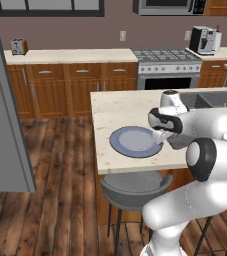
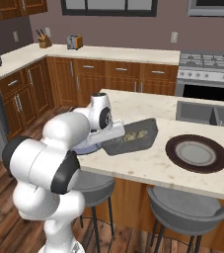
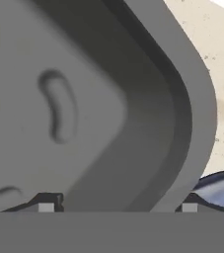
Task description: Place two dumplings into each of the tupperware containers and then place the containers in the fridge.
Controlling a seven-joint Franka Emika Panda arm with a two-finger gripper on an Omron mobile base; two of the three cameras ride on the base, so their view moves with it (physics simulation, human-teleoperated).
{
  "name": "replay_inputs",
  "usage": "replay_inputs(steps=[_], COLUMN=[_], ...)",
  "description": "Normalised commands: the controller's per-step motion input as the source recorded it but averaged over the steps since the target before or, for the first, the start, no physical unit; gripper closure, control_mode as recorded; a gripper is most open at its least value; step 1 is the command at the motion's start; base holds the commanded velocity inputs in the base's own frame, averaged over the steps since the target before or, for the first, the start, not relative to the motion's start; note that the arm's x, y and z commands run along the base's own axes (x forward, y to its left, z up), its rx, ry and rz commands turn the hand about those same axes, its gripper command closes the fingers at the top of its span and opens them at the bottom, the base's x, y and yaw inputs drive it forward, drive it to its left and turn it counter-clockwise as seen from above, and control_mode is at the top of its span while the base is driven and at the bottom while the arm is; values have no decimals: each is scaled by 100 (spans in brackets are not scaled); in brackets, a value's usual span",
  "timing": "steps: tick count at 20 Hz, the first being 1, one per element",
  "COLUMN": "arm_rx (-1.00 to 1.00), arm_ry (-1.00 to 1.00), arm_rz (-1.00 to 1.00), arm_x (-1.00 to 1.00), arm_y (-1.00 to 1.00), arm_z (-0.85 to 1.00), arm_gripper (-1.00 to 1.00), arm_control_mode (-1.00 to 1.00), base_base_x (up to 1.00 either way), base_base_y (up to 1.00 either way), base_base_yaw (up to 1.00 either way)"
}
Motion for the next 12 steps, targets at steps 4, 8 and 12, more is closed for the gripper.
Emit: replay_inputs(steps=[4, 8, 12], arm_rx=[8, 11, 11], arm_ry=[-1, -7, -12], arm_rz=[17, 15, 6], arm_x=[0, -1, -28], arm_y=[-53, -75, -74], arm_z=[-8, -7, -9], arm_gripper=[100, 100, 100], arm_control_mode=[-100, -100, -100], base_base_x=[0, 0, 0], base_base_y=[0, 0, 0], base_base_yaw=[0, 0, 0])
